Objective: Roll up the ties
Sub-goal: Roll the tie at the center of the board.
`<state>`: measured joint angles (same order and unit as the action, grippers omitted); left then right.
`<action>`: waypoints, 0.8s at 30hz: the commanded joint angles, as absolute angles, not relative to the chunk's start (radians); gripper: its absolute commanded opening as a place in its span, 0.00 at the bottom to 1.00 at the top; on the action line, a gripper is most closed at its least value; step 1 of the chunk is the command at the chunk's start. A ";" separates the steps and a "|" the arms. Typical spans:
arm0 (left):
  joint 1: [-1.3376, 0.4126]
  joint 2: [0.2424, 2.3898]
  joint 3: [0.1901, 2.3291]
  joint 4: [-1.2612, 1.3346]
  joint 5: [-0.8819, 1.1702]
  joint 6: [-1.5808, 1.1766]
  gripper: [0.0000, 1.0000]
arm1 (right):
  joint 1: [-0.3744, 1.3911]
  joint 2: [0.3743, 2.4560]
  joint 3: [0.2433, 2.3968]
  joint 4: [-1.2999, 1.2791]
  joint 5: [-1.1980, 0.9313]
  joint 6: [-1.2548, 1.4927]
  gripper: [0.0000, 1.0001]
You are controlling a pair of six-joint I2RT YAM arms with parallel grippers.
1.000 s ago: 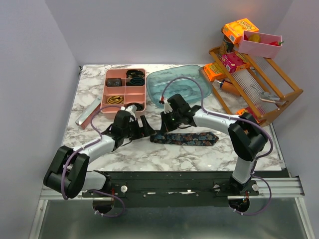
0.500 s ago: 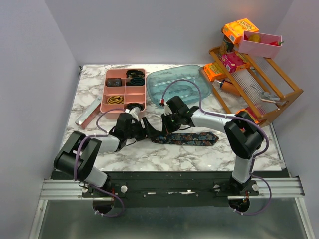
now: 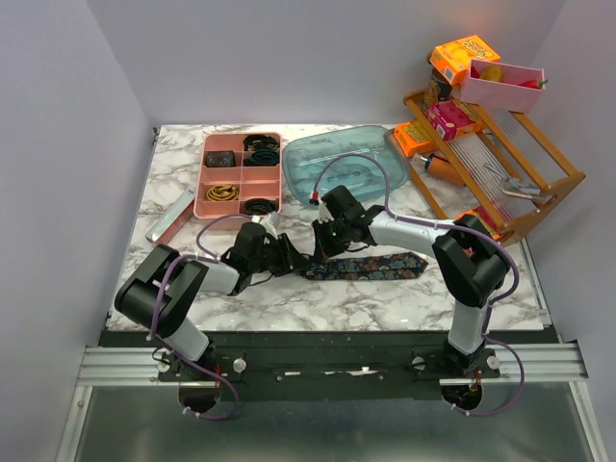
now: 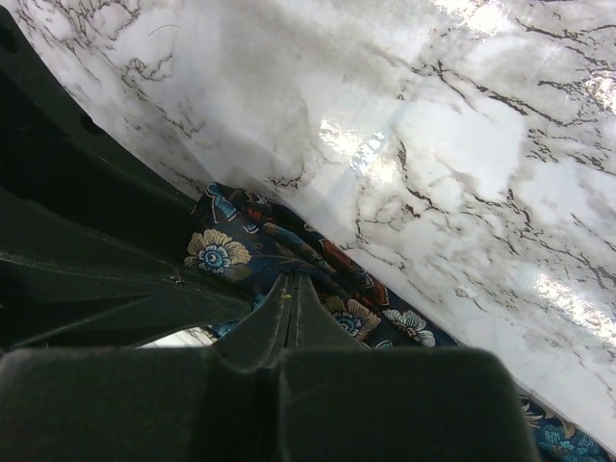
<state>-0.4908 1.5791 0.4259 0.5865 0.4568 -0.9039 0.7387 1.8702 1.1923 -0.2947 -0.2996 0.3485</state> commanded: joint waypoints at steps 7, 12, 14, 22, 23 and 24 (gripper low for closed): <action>-0.500 1.548 0.419 0.577 0.371 -0.896 0.33 | 0.746 1.844 1.200 -0.316 -0.261 0.350 0.01; -0.496 1.508 0.429 0.523 0.308 -0.873 0.34 | 0.744 1.816 1.221 -0.318 -0.247 0.341 0.01; -0.491 1.488 0.436 0.491 0.289 -0.865 0.34 | 0.746 1.810 1.227 -0.316 -0.245 0.338 0.01; -0.457 1.439 0.469 0.384 0.191 -0.798 0.34 | 0.746 1.810 1.258 -0.313 -0.258 0.328 0.01; -0.457 1.430 0.482 0.352 0.177 -0.772 0.34 | 0.747 1.813 1.262 -0.311 -0.261 0.328 0.01; -0.457 1.425 0.492 0.332 0.164 -0.756 0.35 | 0.746 1.818 1.267 -0.304 -0.267 0.328 0.01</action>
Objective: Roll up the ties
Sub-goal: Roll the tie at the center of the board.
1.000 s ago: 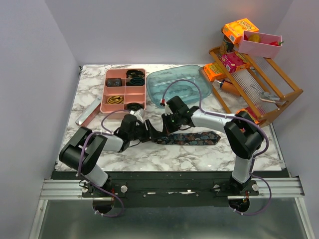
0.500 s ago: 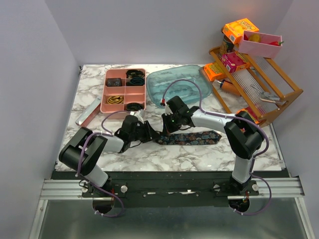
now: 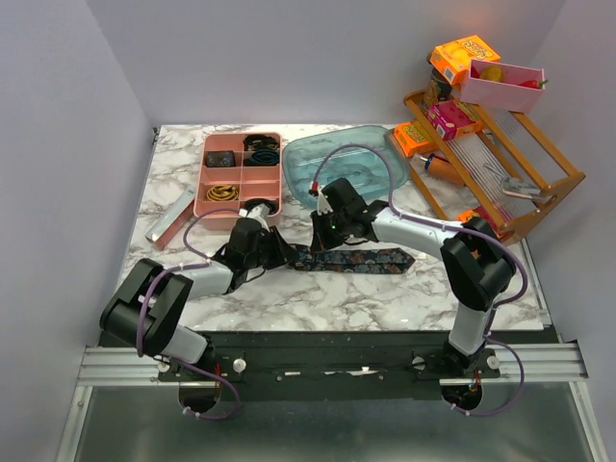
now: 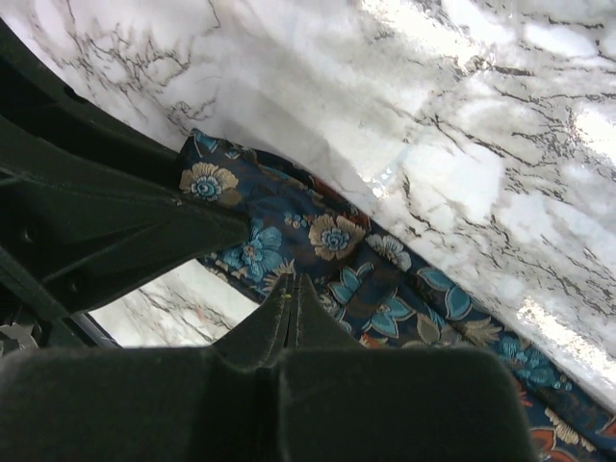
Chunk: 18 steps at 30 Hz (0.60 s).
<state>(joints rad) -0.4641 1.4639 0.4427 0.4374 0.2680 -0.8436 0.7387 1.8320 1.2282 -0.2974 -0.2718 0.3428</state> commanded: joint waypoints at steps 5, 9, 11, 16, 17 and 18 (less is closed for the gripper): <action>-0.457 1.384 0.538 0.220 0.080 -0.692 0.37 | 0.746 1.884 1.316 -0.305 -0.301 0.336 0.01; -0.457 1.353 0.561 0.149 0.037 -0.638 0.38 | 0.747 1.920 1.336 -0.305 -0.318 0.344 0.01; -0.457 1.336 0.569 0.112 0.022 -0.623 0.38 | 0.752 1.934 1.344 -0.305 -0.325 0.345 0.01; -0.463 1.312 0.595 0.057 -0.018 -0.586 0.40 | 0.759 1.965 1.356 -0.296 -0.347 0.351 0.01; -0.466 1.307 0.598 0.040 -0.024 -0.577 0.40 | 0.762 1.970 1.361 -0.293 -0.350 0.354 0.01; -0.469 1.307 0.607 0.029 -0.032 -0.572 0.40 | 0.764 1.971 1.364 -0.293 -0.353 0.354 0.01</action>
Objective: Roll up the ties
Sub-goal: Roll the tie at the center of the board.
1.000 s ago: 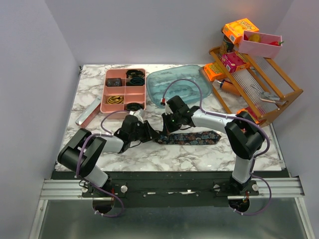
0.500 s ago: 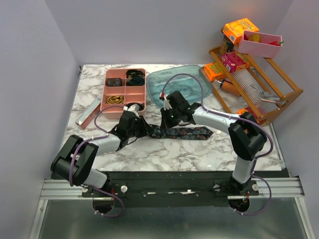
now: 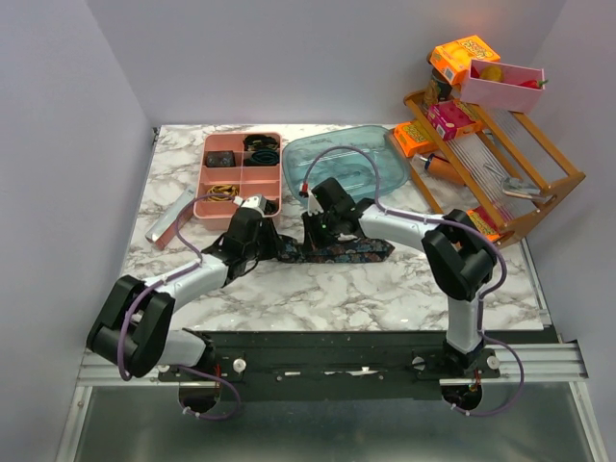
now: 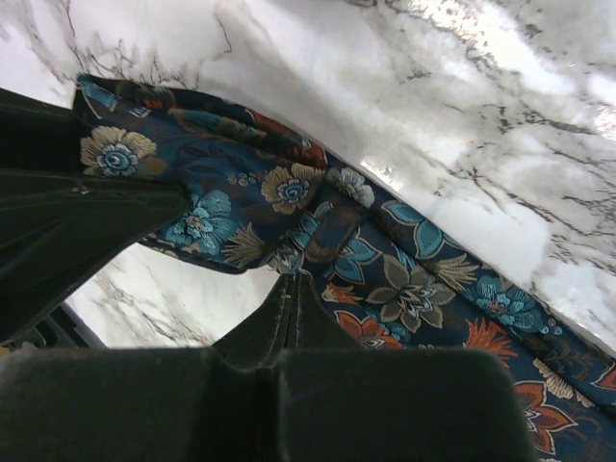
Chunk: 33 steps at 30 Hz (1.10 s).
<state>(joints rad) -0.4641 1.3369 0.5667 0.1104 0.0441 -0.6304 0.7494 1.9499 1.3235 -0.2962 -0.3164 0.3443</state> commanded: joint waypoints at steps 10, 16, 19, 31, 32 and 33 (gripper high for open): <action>-0.552 1.322 0.686 -0.074 -0.158 -0.529 0.42 | 0.785 2.020 1.410 -0.285 -0.387 0.371 0.01; -0.616 1.356 0.742 -0.120 -0.230 -0.514 0.42 | 0.795 2.056 1.428 -0.287 -0.393 0.373 0.01; -0.647 1.370 0.772 -0.143 -0.264 -0.509 0.43 | 0.796 2.068 1.428 -0.287 -0.396 0.376 0.01; -0.707 1.425 0.833 -0.163 -0.301 -0.522 0.46 | 0.798 2.100 1.440 -0.276 -0.388 0.387 0.01; -0.707 1.430 0.834 -0.164 -0.304 -0.525 0.46 | 0.798 2.100 1.440 -0.275 -0.385 0.385 0.01; -0.709 1.436 0.838 -0.164 -0.310 -0.526 0.46 | 0.799 2.099 1.440 -0.276 -0.384 0.387 0.01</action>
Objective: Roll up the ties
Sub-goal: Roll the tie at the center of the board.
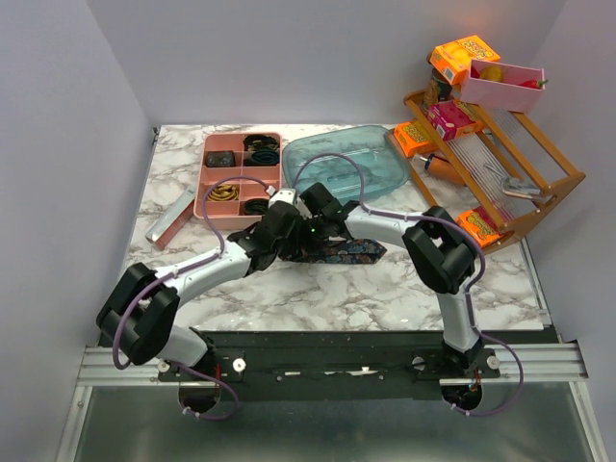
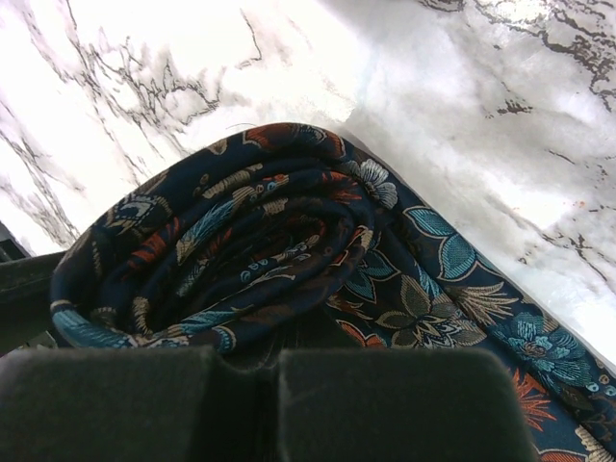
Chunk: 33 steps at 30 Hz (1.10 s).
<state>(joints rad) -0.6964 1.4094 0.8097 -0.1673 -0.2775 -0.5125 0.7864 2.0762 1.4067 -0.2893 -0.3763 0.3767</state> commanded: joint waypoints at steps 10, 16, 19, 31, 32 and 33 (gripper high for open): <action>-0.709 1.493 0.911 -0.264 -0.391 -0.538 0.45 | 0.796 2.031 1.420 -0.276 -0.384 0.390 0.01; -0.710 1.531 0.957 -0.334 -0.437 -0.532 0.44 | 0.788 1.953 1.375 -0.278 -0.336 0.387 0.01; -0.712 1.545 0.980 -0.367 -0.457 -0.526 0.44 | 0.776 1.921 1.351 -0.285 -0.315 0.379 0.01; -0.726 1.620 1.089 -0.482 -0.546 -0.499 0.44 | 0.727 1.891 1.292 -0.321 -0.232 0.360 0.01; -0.732 1.627 1.097 -0.489 -0.554 -0.500 0.44 | 0.724 1.894 1.289 -0.319 -0.233 0.362 0.01; -0.733 1.640 1.107 -0.498 -0.558 -0.497 0.44 | 0.724 1.893 1.287 -0.319 -0.233 0.361 0.01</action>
